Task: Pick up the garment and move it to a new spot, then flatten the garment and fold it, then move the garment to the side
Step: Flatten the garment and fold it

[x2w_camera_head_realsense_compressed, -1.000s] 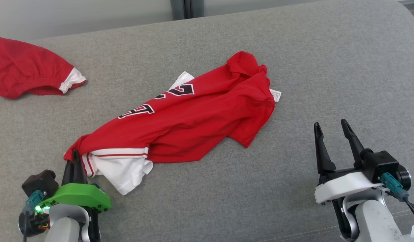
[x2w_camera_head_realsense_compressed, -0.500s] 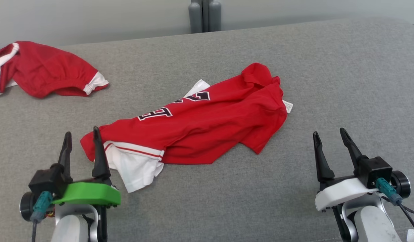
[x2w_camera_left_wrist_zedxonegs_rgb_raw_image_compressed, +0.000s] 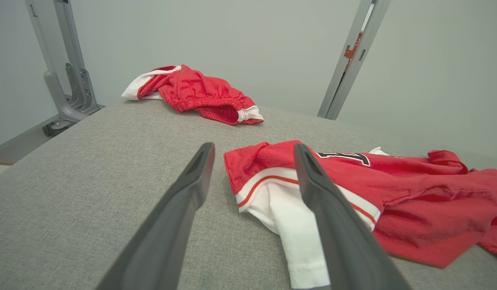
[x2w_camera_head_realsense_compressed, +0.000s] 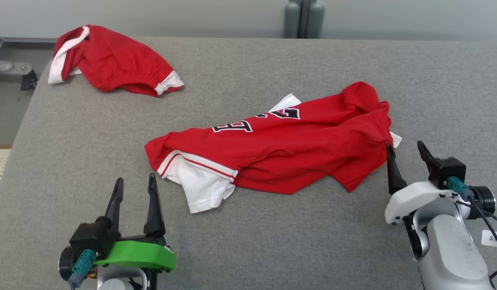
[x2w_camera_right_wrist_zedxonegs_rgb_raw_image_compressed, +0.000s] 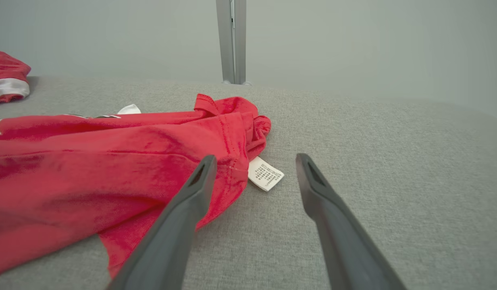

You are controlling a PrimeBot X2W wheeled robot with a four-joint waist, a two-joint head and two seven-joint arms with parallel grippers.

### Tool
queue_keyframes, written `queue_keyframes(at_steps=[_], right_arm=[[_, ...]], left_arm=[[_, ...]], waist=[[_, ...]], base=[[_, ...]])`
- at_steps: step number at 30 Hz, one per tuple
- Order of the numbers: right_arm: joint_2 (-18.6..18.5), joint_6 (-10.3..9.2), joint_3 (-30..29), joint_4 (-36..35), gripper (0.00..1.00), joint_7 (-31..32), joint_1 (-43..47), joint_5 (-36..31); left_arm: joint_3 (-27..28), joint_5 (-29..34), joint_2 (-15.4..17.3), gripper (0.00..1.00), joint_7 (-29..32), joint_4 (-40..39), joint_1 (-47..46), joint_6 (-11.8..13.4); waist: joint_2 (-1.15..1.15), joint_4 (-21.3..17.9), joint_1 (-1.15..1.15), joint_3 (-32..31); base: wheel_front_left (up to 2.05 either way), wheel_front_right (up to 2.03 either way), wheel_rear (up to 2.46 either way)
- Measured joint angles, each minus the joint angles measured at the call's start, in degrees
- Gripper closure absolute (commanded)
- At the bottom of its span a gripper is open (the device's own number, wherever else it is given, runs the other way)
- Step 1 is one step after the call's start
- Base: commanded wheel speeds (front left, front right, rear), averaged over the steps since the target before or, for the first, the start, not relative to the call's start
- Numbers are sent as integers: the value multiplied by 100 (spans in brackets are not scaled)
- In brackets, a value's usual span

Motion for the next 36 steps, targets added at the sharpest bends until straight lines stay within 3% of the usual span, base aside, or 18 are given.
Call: queue_keyframes(at_steps=[7, 8, 10, 12, 13, 23, 31, 36], right_arm=[[-40, 0, -218, 868, 0, 119, -551, -140], [-40, 1, -221, 955, 7, 120, -599, -141], [-34, 1, -214, 1063, 52, 101, -666, -142], [-35, 1, -197, 1148, 78, 90, -705, -137], [-33, 1, -178, 1190, 100, 65, -707, -125], [-59, 1, -19, 853, 100, -60, -847, 45], [-683, 2, -241, 397, 100, -77, -1135, 38], [-777, 2, -345, 103, 100, -82, -1028, 24]], left_arm=[[-143, -79, -1, 0, 0, -49, -1, 99], [-151, -80, -1, 0, 0, -53, -2, 112], [-149, -80, -1, 0, 0, -59, -2, 120], [-145, -81, -1, 0, 0, -62, -2, 136], [-142, -81, -1, 0, 0, -64, -2, 137], [-103, -60, -2, 0, 0, -99, -23, 142], [-175, 23, -3, 0, 0, -68, -82, 125], [-204, 38, -3, 0, 0, -55, -112, 109]], waist=[[0, 359, 0, 156], [0, 394, 0, 177], [0, 432, 0, 212], [0, 443, 0, 236], [0, 435, 0, 239], [0, 190, 0, 263], [0, -61, 0, 256], [0, -174, 0, 286]], base=[[0, 0, 0], [0, 0, 0], [0, 0, 0], [0, 0, 0], [0, 0, 0], [0, 0, 0], [0, 0, 0], [0, 0, 0]])
